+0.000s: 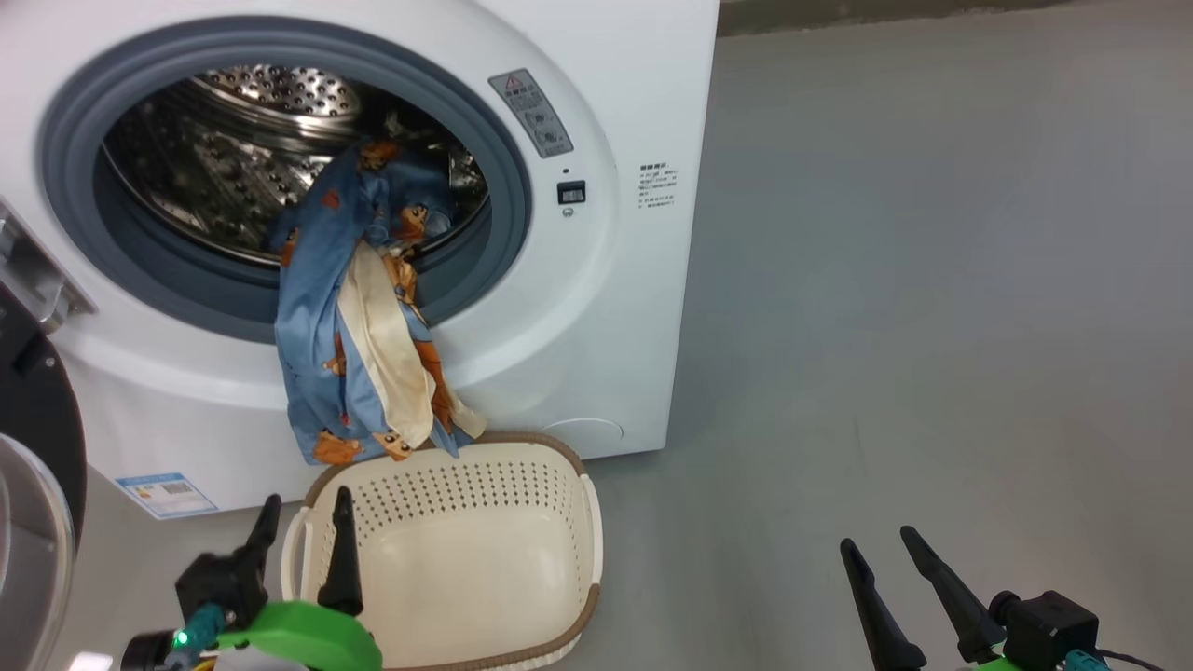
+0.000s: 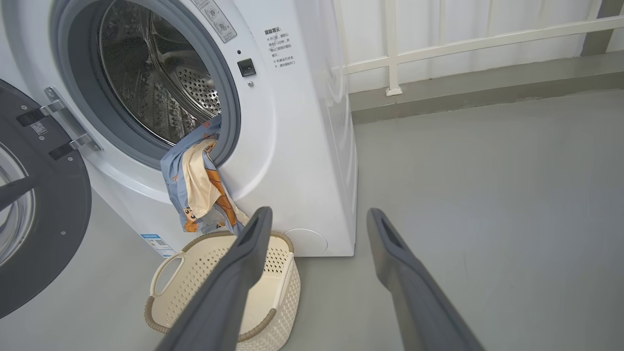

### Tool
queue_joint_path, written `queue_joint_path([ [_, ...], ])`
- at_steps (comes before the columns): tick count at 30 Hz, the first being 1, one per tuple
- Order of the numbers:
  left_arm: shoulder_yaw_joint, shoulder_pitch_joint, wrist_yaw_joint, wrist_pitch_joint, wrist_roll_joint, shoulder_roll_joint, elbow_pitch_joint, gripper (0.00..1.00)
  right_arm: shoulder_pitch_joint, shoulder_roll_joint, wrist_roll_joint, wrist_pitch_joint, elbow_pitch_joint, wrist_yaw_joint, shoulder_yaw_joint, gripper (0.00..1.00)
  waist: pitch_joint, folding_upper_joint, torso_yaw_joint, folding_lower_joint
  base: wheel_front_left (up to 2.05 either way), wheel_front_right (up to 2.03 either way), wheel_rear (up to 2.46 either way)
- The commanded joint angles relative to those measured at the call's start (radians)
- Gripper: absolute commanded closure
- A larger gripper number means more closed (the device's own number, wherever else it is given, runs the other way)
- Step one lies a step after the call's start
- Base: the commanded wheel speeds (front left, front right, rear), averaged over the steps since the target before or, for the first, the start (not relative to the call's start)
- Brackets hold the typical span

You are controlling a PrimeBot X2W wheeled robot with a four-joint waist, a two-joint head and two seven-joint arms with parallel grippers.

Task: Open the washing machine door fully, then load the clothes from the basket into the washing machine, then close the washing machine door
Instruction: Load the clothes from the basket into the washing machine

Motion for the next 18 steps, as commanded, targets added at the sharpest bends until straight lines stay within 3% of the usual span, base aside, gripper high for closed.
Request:
queue_joint_path([
  [1,0.035,-0.064,-0.005,-0.006,-0.013,0.012,0.013,0.00,-0.027,-0.010,-0.009,-0.005,-0.027,0.002,0.017,0.00,0.022,0.0000,0.000,0.0000,0.00,0.00,0.00],
  [18,0.027,-0.499,-0.058,-0.006,-0.129,0.012,0.554,0.00,-0.098,-0.015,-0.007,-0.005,-0.026,0.002,0.029,0.00,0.138,0.0000,-0.025,0.0000,0.00,0.00,0.00],
])
